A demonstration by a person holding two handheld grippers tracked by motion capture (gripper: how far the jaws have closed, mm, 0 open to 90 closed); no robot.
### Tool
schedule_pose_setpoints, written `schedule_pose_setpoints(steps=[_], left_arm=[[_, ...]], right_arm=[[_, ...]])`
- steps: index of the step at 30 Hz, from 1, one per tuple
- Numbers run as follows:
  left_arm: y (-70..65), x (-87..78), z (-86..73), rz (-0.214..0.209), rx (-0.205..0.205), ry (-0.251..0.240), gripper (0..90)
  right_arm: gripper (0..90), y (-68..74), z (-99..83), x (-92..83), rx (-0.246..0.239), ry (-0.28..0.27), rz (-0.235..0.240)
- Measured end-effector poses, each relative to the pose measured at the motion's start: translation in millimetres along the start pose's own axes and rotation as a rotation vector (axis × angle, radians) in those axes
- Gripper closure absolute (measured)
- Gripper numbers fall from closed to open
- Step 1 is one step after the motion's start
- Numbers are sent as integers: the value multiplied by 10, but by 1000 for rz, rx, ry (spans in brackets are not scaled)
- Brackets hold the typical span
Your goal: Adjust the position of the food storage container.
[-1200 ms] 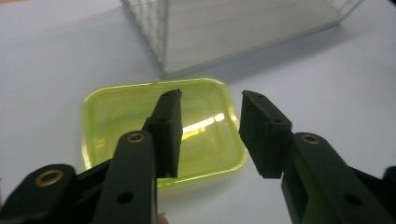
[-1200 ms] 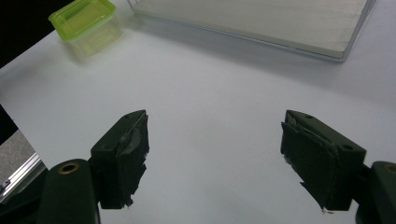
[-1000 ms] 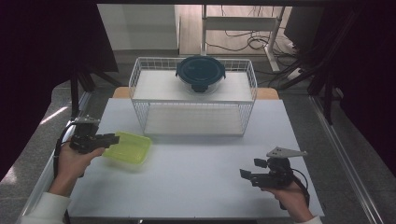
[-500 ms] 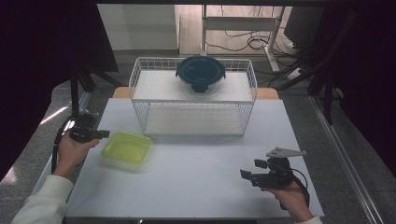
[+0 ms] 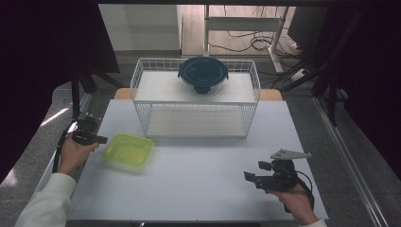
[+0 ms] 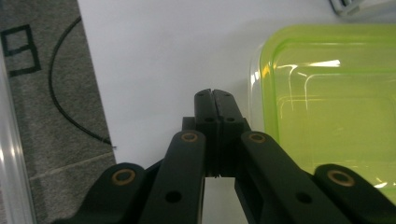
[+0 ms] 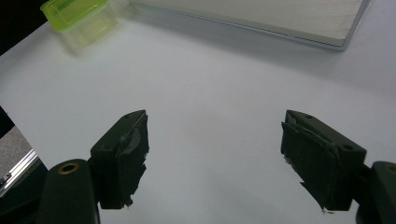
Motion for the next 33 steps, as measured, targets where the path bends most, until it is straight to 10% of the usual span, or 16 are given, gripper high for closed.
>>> schedule_pose_setpoints(steps=[33], left_arm=[[-692, 42, -112, -163, 71, -17, 900]], right_arm=[[233, -11, -3, 6, -2, 3, -11]])
Point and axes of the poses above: each handheld gripper's, and its own axes: x roughly forward along the jaws, z roughly out of its top, y roughly to its left, the point moved 9 cm from there along x, roughly forward along the jaws, and after that the axes turned 11 degrees about -y, right-handed, at the moved point
